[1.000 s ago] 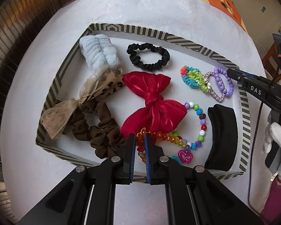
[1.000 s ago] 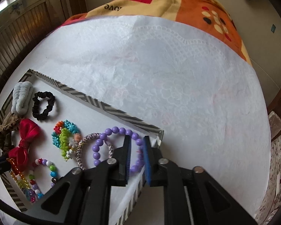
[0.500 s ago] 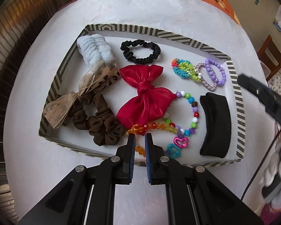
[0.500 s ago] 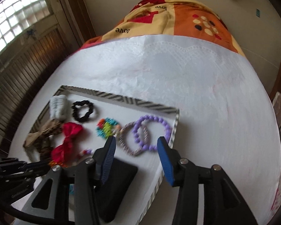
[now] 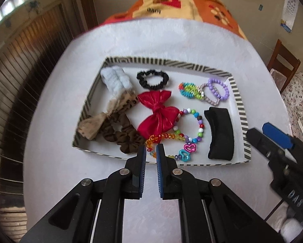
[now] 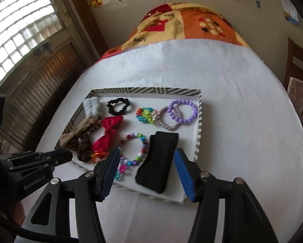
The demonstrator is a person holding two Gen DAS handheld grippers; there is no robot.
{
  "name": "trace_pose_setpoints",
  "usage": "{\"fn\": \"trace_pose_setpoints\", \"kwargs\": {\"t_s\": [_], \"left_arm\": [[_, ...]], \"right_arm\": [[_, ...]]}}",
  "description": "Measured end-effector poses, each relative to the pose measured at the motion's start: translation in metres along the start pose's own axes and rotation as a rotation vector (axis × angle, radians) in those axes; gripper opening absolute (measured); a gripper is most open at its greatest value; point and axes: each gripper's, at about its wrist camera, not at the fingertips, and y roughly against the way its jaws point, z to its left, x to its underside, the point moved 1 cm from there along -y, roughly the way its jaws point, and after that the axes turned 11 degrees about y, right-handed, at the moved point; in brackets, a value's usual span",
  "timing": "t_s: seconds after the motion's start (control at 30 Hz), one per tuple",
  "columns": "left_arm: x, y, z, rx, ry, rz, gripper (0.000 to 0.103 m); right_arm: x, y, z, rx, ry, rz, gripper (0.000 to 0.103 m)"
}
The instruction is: Organize jewelry
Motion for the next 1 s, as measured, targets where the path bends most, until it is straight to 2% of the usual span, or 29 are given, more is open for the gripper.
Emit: {"fn": "trace_pose_setpoints", "kwargs": {"t_s": [0.1, 0.37, 1.0], "left_arm": [[0.001, 0.016, 0.002, -0.004, -0.01, -0.044, 0.002], [0.006, 0.041, 0.009, -0.024, 0.0, -0.114, 0.002], [0.014, 0.065, 0.017, -0.036, 0.023, -0.166, 0.002]], "right_arm": [[0.002, 0.01, 0.014, 0.009, 0.007, -0.017, 0.065], [-0.001, 0.033, 0.041, 0.052, 0.019, -0.057, 0.065], [0.002, 0.058, 0.053, 0.096, 0.057, -0.07, 0.068]]}}
